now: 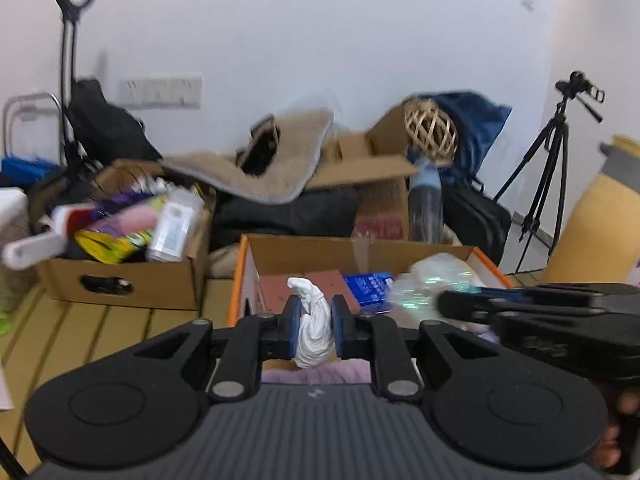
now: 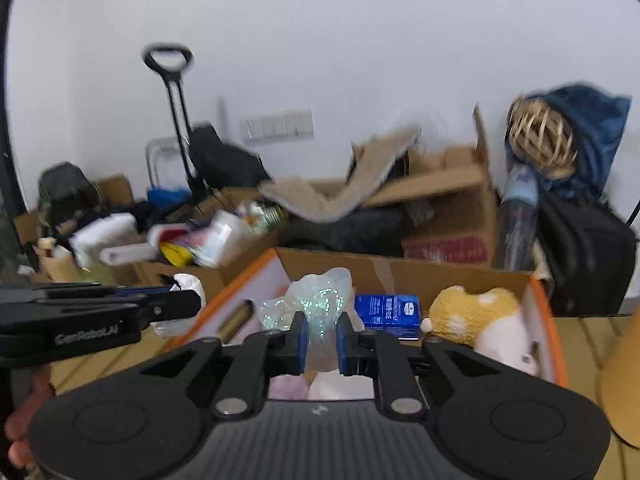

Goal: Organize soft objects
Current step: 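Carry the bag and the white cloth into the box and open both grippers, then withdraw both grippers from the box over the table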

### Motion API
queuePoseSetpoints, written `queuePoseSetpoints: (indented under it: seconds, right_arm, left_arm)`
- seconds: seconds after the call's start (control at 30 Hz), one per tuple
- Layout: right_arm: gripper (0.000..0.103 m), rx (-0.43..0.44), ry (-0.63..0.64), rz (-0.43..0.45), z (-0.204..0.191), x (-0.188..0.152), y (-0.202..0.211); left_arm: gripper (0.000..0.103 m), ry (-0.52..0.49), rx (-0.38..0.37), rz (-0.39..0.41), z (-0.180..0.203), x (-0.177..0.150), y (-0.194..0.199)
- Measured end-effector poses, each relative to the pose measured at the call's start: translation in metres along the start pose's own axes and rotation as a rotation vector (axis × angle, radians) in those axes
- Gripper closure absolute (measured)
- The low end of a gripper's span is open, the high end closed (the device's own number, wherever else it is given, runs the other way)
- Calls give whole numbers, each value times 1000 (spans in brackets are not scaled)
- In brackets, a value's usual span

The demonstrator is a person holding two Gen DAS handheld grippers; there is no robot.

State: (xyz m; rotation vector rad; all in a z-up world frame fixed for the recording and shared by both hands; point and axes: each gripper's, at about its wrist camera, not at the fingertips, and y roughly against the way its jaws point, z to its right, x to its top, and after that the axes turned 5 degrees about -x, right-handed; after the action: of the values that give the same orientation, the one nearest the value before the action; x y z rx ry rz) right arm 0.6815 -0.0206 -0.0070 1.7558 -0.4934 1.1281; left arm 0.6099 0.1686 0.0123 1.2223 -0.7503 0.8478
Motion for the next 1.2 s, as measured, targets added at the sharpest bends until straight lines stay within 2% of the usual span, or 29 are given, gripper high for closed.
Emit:
queuePoseSetpoints:
  seconds: [0.1, 0.2, 0.3, 0.4, 0.47, 0.53, 0.57, 0.73, 0.83, 0.97, 1.03, 1.13, 1.2]
  right_arm:
    - [89, 23, -55, -123, 6, 2, -50]
    - [89, -12, -9, -205, 1, -7, -79]
    - [89, -67, 13, -210, 1, -16, -85]
    - [89, -83, 3, -211, 5, -16, -79]
    - [85, -57, 1, -194, 7, -14, -73]
    - [83, 6, -9, -194, 11, -11, -66]
    - [81, 28, -6, -190, 13, -9, -62]
    - [75, 29, 11, -135, 12, 6, -24]
    - [74, 14, 41, -115, 7, 16, 6]
    - [71, -8, 49, -59, 5, 25, 64]
    - [66, -39, 52, -25, 5, 25, 98]
    - [47, -102, 31, 22, 8, 18, 146]
    - [28, -105, 6, 43, 13, 10, 171]
  left_arm:
    - [86, 16, -22, -25, -3, 8, -30]
    - [86, 3, -28, -44, 0, 13, -52]
    - [86, 18, -48, -95, 3, 12, -75]
    - [86, 23, -21, -146, 4, 4, -93]
    - [75, 45, -16, -186, 1, 0, -97]
    - [51, 68, 4, -179, -3, 0, -93]
    - [48, 69, 10, -165, -5, 1, -88]
    - [36, 49, 4, -118, -5, 14, -41]
    - [35, 23, 19, -70, 1, 25, -1]
    - [29, -8, 30, 1, 14, 33, 65]
    - [24, -33, 29, 33, 22, 30, 98]
    - [19, -73, 22, 75, 35, 13, 144]
    - [17, -96, 19, 94, 46, -5, 171]
